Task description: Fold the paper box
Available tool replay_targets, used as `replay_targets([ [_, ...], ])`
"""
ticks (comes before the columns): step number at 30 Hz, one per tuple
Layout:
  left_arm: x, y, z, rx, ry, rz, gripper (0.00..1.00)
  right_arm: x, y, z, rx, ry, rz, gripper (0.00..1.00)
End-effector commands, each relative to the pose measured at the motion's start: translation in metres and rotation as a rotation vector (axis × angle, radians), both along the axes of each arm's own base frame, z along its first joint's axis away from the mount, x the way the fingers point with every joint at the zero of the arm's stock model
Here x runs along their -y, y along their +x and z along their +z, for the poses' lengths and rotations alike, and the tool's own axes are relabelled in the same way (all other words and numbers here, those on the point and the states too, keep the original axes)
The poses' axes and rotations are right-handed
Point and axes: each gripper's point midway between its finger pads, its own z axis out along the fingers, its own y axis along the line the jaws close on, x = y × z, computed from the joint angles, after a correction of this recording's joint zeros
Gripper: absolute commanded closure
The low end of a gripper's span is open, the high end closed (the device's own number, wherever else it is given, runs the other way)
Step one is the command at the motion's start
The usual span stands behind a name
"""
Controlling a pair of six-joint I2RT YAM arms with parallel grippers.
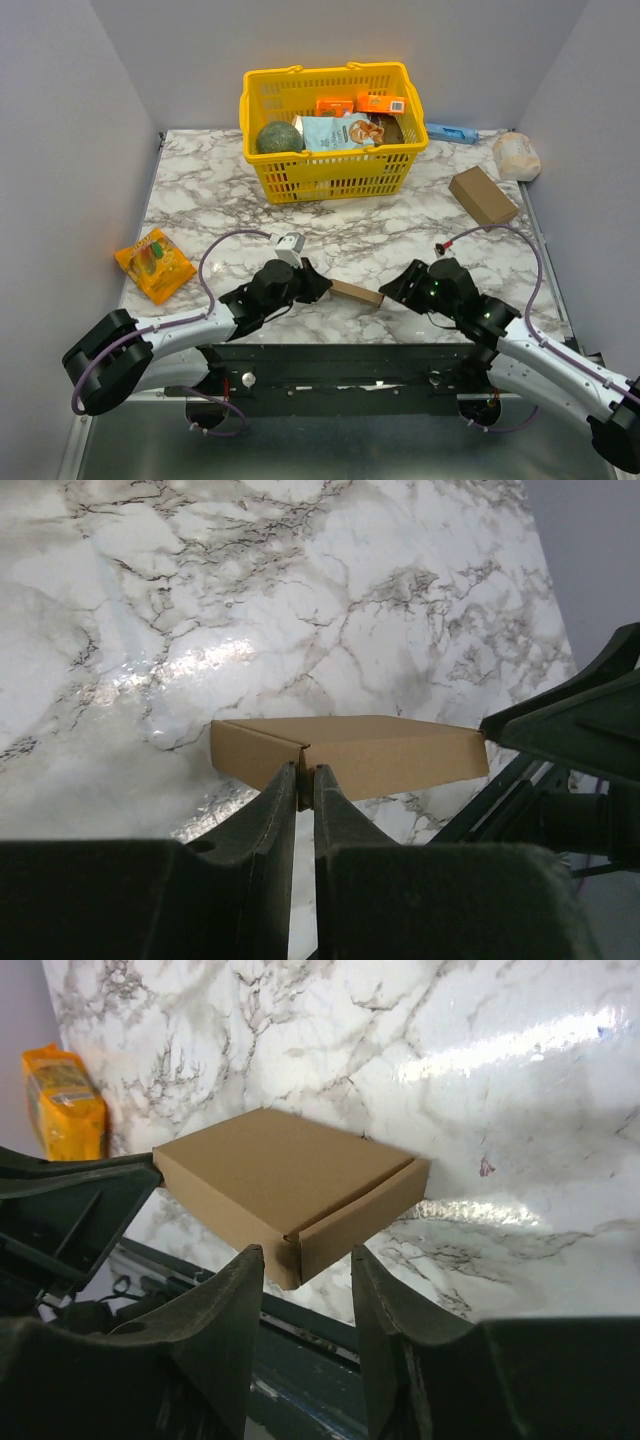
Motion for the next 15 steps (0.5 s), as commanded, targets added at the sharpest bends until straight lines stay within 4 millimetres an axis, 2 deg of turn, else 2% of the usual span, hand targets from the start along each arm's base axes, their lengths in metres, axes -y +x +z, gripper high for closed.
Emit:
replay_targets([
  [1, -0.032, -0.009, -0.029, -0.058, 0.29, -0.027, 0.75, 0.009, 0.012, 0.029, 0.093, -0.12, 0.03, 0.4],
  [2, -0.032, -0.006, -0.023, -0.049, 0.294, -0.024, 0.71, 0.008, 0.014, 0.04, 0.113, -0.125, 0.037, 0.36],
  [5, -0.033, -0.002, -0.005, -0.016, 0.272, -0.015, 0.56, 0.008, 0.016, 0.05, 0.138, -0.131, 0.046, 0.26],
  [8, -0.042, -0.008, 0.0, -0.017, 0.247, -0.001, 0.54, 0.008, 0.011, 0.045, 0.125, -0.129, 0.062, 0.22],
  [9, -0.045, -0.01, 0.005, -0.008, 0.226, 0.006, 0.52, 0.009, 0.008, 0.037, 0.11, -0.134, 0.069, 0.22],
  [10, -0.05, -0.014, -0.003, -0.022, 0.231, 0.01, 0.51, 0.009, 0.007, 0.034, 0.105, -0.135, 0.075, 0.22],
  [12, -0.052, -0.02, 0.0, -0.02, 0.192, 0.006, 0.47, 0.005, 0.002, 0.03, 0.098, -0.128, 0.113, 0.22],
  [13, -0.056, -0.025, -0.008, -0.036, 0.193, 0.0, 0.46, 0.006, -0.001, 0.022, 0.083, -0.132, 0.118, 0.21],
  [15, -0.055, -0.031, -0.007, -0.039, 0.154, -0.007, 0.41, 0.005, -0.004, 0.017, 0.07, -0.129, 0.124, 0.21],
])
